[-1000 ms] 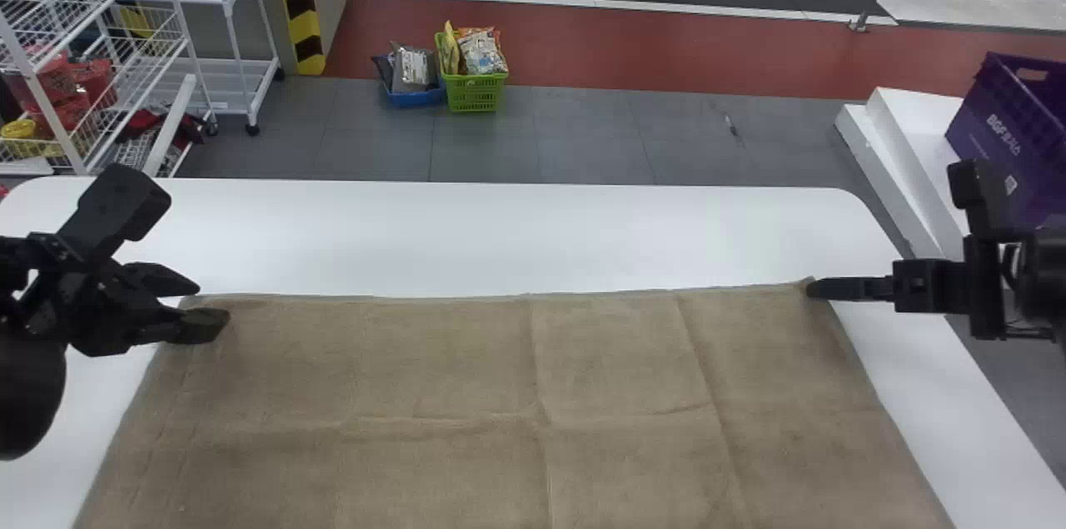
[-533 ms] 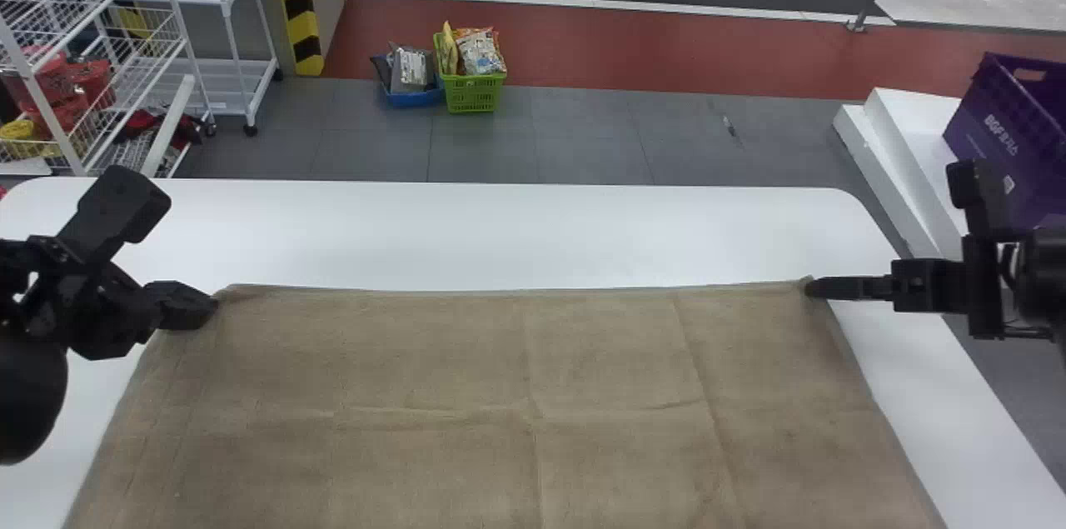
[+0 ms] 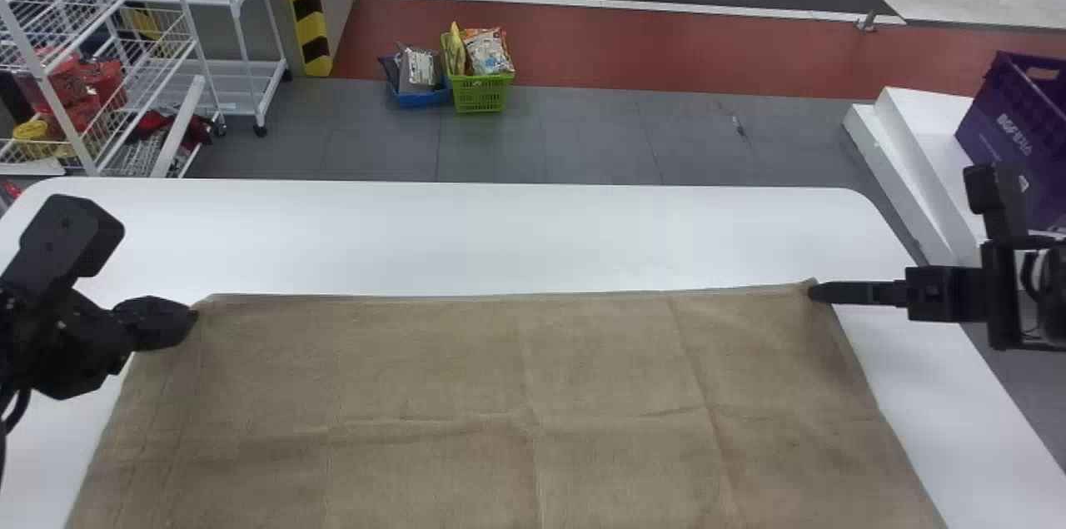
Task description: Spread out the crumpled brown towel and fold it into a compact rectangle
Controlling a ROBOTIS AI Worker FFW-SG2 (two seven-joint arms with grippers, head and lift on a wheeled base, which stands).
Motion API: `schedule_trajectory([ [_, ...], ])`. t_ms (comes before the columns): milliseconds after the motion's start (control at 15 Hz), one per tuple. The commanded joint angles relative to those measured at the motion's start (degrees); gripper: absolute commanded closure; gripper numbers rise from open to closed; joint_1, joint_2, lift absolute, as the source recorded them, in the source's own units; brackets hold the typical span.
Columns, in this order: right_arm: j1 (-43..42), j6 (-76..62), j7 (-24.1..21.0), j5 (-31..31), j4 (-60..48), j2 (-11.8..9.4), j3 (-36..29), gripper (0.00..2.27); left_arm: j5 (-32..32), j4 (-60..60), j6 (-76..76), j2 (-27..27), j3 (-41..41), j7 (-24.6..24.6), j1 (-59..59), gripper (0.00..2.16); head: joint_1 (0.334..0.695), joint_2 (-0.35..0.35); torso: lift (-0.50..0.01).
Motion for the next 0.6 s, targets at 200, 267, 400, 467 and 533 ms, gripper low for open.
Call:
schedule_trajectory([
  [200, 7.09, 0.28, 5.25, -0.19, -11.53, -0.04, -0.68, 1.24, 4.26, -4.97, -3.46, -0.79, 3.79, 1.72, 4.7, 1.31, 0.695, -0.073, -0.127],
  [267, 8.76, 0.63, 6.74, -0.01, -14.07, -0.04, -0.68, 1.24, 4.7, -6.81, -3.46, -0.87, 4.67, 1.72, 6.2, 1.31, 0.695, -0.069, -0.127],
  [400, 11.66, 0.63, 10.35, 0.69, -18.64, -0.04, -0.68, 1.24, 5.49, -9.8, -5.04, -0.87, 5.99, 1.81, 9.36, 1.31, 0.695, -0.054, -0.127],
  [467, 12.8, 0.45, 12.63, 0.87, -20.58, -0.13, -0.95, 1.24, 6.37, -10.95, -6.45, -1.05, 6.95, 2.25, 11.12, 1.3, 0.695, -0.049, -0.127],
  [533, 13.59, 0.1, 14.21, 0.95, -21.72, -0.3, -1.38, 1.24, 6.98, -11.74, -7.32, -1.05, 7.66, 2.34, 12.26, 1.3, 0.695, -0.042, -0.127],
])
